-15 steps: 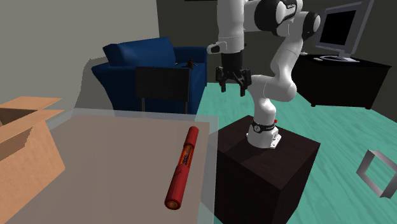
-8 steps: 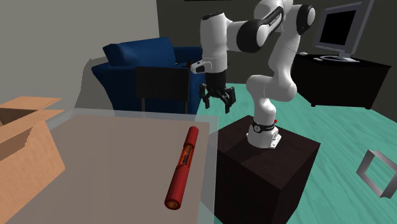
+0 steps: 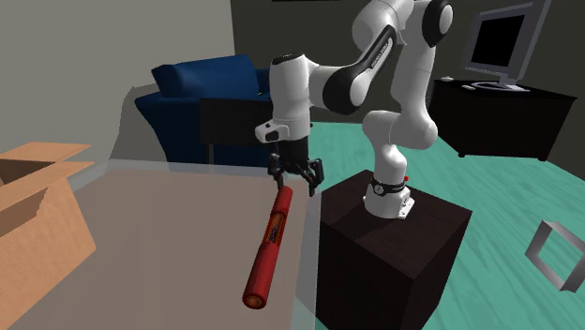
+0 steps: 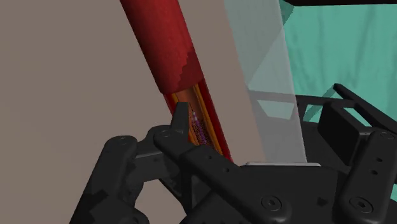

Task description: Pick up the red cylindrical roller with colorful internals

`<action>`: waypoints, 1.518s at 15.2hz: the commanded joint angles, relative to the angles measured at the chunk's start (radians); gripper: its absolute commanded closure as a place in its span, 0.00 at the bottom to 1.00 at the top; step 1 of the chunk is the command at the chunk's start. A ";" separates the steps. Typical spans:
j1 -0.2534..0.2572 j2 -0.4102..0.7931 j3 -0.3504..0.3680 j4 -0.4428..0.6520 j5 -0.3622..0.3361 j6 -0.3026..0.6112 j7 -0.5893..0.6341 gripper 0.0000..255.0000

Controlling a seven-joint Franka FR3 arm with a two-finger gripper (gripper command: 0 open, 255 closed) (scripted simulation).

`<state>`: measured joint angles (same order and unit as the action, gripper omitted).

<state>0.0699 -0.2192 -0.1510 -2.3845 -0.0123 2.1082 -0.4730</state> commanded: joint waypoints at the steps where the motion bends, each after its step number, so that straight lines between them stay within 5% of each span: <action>1: 0.007 0.085 -0.009 0.039 0.008 0.053 -0.061 0.00; 7: 0.019 0.304 -0.009 0.162 0.046 0.167 -0.212 0.00; 16: 0.016 0.372 -0.005 0.133 0.064 0.264 -0.226 0.00; 17: 0.017 0.372 -0.004 0.132 0.064 0.264 -0.224 1.00; 23: 0.017 0.371 -0.004 0.133 0.064 0.263 -0.224 1.00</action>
<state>0.0871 0.1513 -0.1551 -2.2515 0.0511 2.3702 -0.6972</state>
